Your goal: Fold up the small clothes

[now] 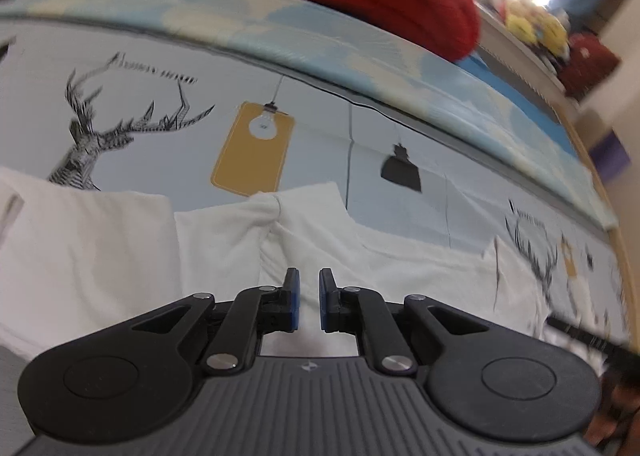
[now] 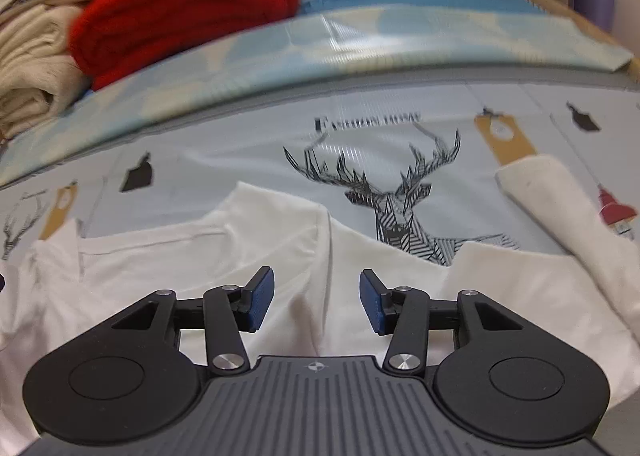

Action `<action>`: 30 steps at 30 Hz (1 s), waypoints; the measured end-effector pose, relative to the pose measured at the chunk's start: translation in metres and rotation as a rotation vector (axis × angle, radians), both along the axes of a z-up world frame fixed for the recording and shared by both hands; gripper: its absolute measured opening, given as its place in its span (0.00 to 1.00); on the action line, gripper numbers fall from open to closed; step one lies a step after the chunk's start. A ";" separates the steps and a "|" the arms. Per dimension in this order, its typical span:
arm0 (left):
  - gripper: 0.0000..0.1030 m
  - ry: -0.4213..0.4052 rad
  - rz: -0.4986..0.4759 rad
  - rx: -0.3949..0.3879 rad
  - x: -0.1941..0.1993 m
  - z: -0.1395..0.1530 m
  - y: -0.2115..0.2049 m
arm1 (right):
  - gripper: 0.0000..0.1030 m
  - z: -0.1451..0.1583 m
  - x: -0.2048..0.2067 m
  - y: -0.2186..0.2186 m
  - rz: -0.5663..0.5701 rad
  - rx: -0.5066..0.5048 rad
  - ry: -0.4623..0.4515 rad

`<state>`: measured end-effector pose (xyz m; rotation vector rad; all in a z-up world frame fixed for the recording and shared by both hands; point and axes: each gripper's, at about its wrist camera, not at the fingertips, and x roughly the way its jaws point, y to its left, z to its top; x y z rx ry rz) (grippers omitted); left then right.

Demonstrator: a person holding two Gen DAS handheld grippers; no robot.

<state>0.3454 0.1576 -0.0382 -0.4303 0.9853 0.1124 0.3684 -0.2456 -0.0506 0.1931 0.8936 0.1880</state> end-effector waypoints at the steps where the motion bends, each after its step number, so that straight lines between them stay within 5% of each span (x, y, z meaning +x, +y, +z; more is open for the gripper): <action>1: 0.11 0.005 0.011 -0.013 0.005 -0.004 0.002 | 0.48 -0.006 0.005 0.001 0.002 0.006 0.014; 7: 0.25 0.026 0.014 -0.032 0.028 -0.027 0.004 | 0.45 -0.030 0.026 0.007 0.038 0.031 0.054; 9: 0.25 0.038 0.002 -0.033 0.035 -0.035 0.005 | 0.25 -0.034 0.031 0.009 0.044 0.031 0.055; 10: 0.25 0.040 -0.009 -0.029 0.038 -0.038 0.004 | 0.23 -0.034 0.034 0.010 0.051 0.034 0.051; 12: 0.11 0.053 -0.034 0.026 0.045 -0.043 0.001 | 0.14 -0.033 0.039 0.011 0.044 0.031 0.042; 14: 0.02 0.044 -0.054 0.071 0.052 -0.045 -0.001 | 0.12 -0.032 0.046 0.009 0.051 0.057 0.043; 22: 0.02 -0.136 -0.053 0.135 0.079 -0.028 -0.010 | 0.10 -0.019 0.071 -0.007 -0.054 0.088 -0.056; 27: 0.03 -0.170 -0.043 0.175 0.084 -0.021 -0.020 | 0.13 -0.006 0.074 -0.004 -0.080 0.022 -0.177; 30: 0.03 -0.155 -0.080 0.117 0.079 -0.016 -0.019 | 0.21 -0.009 0.073 -0.004 -0.062 -0.046 -0.184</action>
